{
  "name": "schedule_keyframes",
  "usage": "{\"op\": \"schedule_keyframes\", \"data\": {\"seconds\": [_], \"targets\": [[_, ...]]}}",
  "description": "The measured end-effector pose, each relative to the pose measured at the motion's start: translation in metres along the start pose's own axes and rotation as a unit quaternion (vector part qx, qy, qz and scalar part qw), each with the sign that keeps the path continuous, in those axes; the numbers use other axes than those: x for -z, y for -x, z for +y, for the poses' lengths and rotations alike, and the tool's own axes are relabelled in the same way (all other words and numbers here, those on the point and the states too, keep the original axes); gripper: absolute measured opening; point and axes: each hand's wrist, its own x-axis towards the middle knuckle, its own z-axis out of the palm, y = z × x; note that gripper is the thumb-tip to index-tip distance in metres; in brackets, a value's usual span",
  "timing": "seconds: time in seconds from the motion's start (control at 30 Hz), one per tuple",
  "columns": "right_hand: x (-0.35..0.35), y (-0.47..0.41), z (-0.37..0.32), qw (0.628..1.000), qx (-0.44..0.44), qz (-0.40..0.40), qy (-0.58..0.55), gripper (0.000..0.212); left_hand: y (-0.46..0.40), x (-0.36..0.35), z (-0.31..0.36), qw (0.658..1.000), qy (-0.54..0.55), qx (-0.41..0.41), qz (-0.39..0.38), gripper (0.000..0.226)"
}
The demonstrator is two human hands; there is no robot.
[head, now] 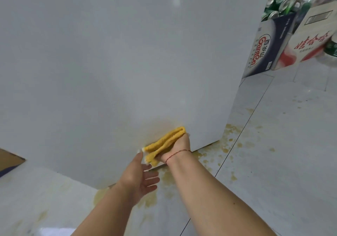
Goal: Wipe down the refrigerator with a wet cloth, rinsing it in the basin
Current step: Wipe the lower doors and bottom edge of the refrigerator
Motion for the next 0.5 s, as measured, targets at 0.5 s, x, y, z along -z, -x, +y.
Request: {"op": "schedule_keyframes", "data": {"seconds": [0.5], "targets": [[-0.008,0.059,-0.007,0.975,0.192,0.024,0.108,0.068,-0.006,-0.031,0.026,0.889,0.422,-0.054,-0.167,0.046]]}}
